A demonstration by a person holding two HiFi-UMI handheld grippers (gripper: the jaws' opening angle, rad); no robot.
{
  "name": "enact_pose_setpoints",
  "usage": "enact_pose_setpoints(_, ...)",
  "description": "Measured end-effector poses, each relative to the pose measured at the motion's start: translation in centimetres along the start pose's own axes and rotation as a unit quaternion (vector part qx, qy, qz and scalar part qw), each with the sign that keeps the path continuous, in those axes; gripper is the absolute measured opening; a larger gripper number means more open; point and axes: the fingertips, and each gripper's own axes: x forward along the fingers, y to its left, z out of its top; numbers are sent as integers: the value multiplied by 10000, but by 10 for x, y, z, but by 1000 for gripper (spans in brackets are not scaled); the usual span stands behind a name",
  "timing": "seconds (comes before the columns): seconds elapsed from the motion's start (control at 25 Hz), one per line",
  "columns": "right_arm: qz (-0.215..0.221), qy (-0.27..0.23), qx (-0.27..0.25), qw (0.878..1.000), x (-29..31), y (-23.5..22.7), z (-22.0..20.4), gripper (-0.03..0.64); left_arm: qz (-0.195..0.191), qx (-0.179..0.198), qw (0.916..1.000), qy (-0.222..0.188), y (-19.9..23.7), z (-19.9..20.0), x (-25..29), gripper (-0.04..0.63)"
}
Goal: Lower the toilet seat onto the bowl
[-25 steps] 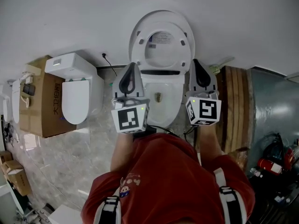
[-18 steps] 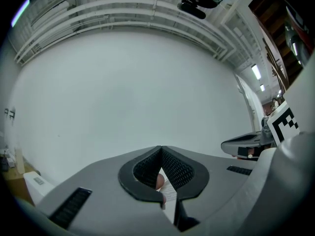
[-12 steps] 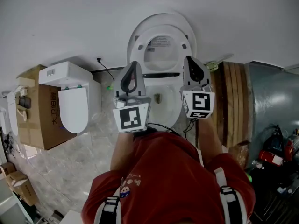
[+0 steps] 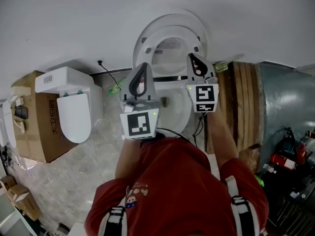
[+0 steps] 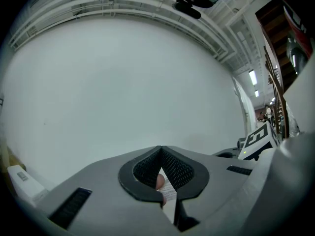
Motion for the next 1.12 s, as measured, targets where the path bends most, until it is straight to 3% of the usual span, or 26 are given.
enact_pose_setpoints(0.36, 381, 618, -981, 9925, 56, 2, -17, 17, -152, -133, 9997, 98, 10, -12, 16, 11)
enact_pose_setpoints(0.68, 622, 1029, -2044, 9715, 100, 4, -22, 20, -182, -284, 9992, 234, 17, -26, 28, 11)
enact_pose_setpoints(1.12, 904, 1436, -3328, 9276, 126, 9, -34, 228, -130, -440, 9986, 276, 22, -38, 32, 11)
